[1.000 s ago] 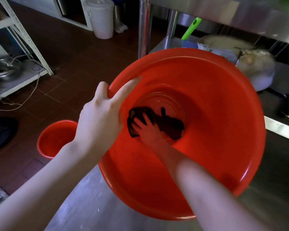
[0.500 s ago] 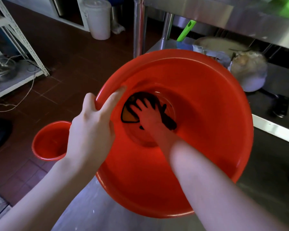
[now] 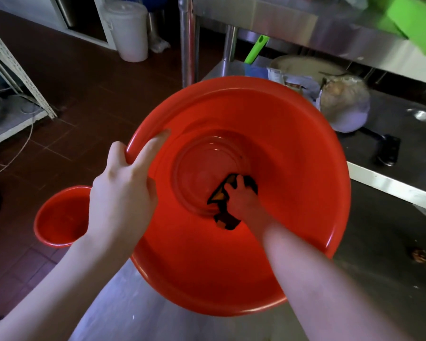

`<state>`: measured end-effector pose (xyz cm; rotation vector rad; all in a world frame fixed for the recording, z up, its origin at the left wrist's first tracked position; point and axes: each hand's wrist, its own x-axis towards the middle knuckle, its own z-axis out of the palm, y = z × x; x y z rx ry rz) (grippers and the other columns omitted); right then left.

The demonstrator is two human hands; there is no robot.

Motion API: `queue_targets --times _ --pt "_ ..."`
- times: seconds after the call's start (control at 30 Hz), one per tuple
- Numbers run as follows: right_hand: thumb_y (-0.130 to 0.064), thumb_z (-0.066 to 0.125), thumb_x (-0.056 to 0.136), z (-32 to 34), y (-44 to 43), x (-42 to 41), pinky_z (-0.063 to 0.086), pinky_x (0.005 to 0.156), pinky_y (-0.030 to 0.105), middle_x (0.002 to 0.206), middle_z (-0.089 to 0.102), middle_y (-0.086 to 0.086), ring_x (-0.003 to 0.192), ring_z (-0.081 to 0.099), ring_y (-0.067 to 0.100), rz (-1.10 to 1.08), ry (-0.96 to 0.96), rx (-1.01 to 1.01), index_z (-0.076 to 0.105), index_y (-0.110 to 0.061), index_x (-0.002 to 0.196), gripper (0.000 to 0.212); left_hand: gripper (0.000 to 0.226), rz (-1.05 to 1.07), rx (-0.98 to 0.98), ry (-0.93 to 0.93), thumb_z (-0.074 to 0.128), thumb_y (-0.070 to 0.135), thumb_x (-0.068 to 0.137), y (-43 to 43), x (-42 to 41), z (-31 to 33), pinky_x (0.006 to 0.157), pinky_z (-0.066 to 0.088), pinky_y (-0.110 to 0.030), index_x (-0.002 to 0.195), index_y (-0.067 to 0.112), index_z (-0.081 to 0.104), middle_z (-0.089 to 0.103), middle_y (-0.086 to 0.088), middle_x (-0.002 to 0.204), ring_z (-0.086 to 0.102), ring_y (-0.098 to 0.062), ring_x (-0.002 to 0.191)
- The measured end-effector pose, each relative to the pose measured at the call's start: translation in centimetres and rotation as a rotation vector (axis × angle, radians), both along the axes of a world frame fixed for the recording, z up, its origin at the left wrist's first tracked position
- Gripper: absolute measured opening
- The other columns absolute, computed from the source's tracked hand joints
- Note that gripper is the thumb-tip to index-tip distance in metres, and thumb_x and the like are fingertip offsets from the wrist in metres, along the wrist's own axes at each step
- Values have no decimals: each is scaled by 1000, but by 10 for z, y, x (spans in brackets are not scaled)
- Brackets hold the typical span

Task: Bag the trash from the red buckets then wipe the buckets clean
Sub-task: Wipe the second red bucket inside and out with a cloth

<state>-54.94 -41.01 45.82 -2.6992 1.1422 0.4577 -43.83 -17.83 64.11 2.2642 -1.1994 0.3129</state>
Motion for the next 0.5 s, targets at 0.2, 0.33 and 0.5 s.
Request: queue_targets --times 0.2,0.33,0.5 --pt "-24 44 97 -8 50 30 36 106 41 152 19 22 126 46 44 42 -50 316 37 -19 145 49 81 -5 -3 4 59 -9 77 1 2 -1 49 34 -28 145 33 44 34 -9 87 34 -21 47" --pt "-22 45 98 -7 68 47 40 101 40 142 31 18 117 52 43 127 -135 378 42 -19 143 45 80 -16 8 7 57 -10 79 6 7 -2 48 34 -26 145 33 43 35 -9 88 34 -18 48" --pt "-28 42 100 -5 44 17 34 109 48 147 33 15 130 42 38 241 62 196 44 -18 141 42 79 -42 23 8 57 -9 79 6 0 0 46 34 -25 145 33 43 34 -7 87 34 -18 47"
